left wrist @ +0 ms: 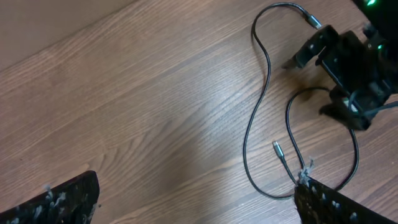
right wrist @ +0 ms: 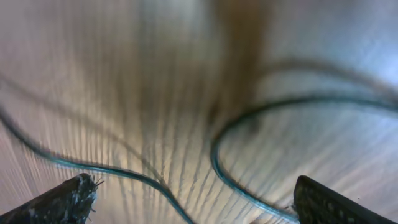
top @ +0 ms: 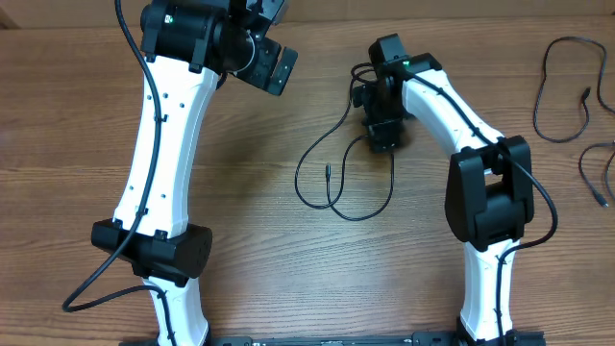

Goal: Untangle cables
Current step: 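Move the right gripper to the center cable and grasp it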

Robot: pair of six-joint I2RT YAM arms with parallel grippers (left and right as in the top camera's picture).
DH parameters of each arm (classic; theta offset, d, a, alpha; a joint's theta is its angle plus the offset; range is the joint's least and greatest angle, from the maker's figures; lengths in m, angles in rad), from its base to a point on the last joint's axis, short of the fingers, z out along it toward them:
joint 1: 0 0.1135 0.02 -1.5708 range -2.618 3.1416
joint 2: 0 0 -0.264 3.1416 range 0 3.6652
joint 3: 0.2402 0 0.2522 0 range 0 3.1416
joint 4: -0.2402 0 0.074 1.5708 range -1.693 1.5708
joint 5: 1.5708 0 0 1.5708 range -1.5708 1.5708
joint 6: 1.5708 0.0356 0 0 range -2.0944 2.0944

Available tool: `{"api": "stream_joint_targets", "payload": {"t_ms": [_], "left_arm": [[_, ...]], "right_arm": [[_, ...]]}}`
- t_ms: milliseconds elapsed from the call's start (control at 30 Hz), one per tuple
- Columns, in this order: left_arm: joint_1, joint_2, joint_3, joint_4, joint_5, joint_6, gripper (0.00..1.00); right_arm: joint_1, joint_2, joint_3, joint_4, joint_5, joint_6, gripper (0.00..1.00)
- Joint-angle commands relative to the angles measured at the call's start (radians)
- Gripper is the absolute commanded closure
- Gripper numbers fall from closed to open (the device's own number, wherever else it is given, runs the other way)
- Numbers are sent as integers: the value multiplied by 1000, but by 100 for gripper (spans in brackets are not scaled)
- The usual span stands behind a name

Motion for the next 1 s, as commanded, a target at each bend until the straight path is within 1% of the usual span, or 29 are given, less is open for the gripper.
{"api": "stream_joint_targets", "payload": {"t_ms": [0, 67, 133, 367, 667, 700, 733, 767, 800, 967], "left_arm": [[2, 5, -4, 1, -8, -6, 0], [2, 6, -4, -1, -8, -6, 0], [2, 6, -4, -5, -8, -6, 0], [2, 6, -4, -26, -8, -6, 0], [2, 6, -4, -30, -7, -6, 0], [2, 6, -4, -31, -7, -6, 0], [2, 6, -4, -32, -7, -6, 0], [2, 6, -4, -33, -7, -6, 0], [2, 6, -4, -34, -7, -6, 0], [2, 6, -4, -35, -7, -6, 0]], "right_arm": [[-2, -11, 1, -26, 21, 396, 0], [-2, -11, 1, -45, 32, 535, 0], [-2, -11, 1, -56, 52, 613, 0], [-2, -11, -18, -49, 172, 612, 0], [-3, -11, -185, 61, 163, 612, 0], [-3, -11, -201, 78, 163, 612, 0], [-3, -11, -209, 84, 163, 612, 3], [-3, -11, -228, 104, 163, 612, 64], [-3, -11, -238, 114, 163, 612, 96], [-2, -11, -267, 171, 155, 612, 96]]}}
